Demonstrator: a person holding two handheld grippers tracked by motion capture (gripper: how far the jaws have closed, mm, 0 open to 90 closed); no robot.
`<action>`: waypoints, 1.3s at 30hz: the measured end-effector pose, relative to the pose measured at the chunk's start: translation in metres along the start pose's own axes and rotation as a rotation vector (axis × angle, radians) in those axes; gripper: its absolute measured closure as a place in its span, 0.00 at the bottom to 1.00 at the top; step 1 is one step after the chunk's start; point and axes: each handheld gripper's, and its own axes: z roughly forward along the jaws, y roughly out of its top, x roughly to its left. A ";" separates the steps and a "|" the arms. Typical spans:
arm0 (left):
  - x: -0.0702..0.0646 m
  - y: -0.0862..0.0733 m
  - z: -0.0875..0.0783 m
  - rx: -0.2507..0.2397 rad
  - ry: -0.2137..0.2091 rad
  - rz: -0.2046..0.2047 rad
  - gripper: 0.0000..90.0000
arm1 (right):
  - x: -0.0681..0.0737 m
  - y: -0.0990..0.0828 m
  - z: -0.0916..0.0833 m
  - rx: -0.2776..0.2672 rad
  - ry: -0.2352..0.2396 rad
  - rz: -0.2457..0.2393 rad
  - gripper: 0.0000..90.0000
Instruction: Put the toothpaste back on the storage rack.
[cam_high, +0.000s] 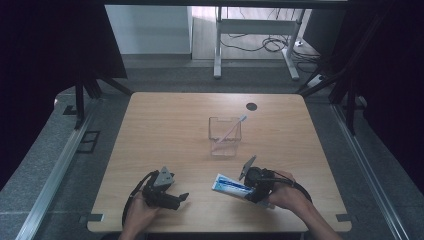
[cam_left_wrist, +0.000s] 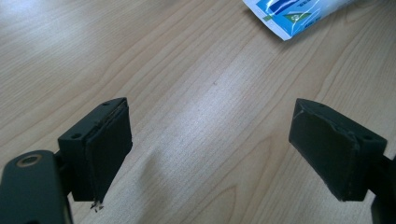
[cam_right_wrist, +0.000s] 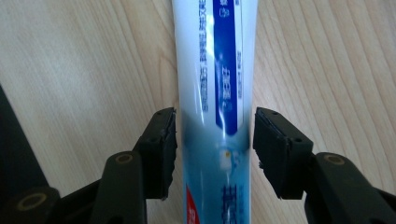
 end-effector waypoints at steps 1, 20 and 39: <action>0.000 0.000 0.000 0.001 0.000 0.001 0.15 | -0.001 0.002 0.002 0.006 0.004 -0.003 0.55; -0.001 -0.001 0.002 0.016 -0.002 0.006 0.15 | -0.007 0.009 0.008 0.032 0.036 0.081 0.79; -0.002 -0.001 0.003 0.017 0.002 0.011 0.15 | -0.007 -0.001 -0.004 -0.028 0.025 0.109 0.82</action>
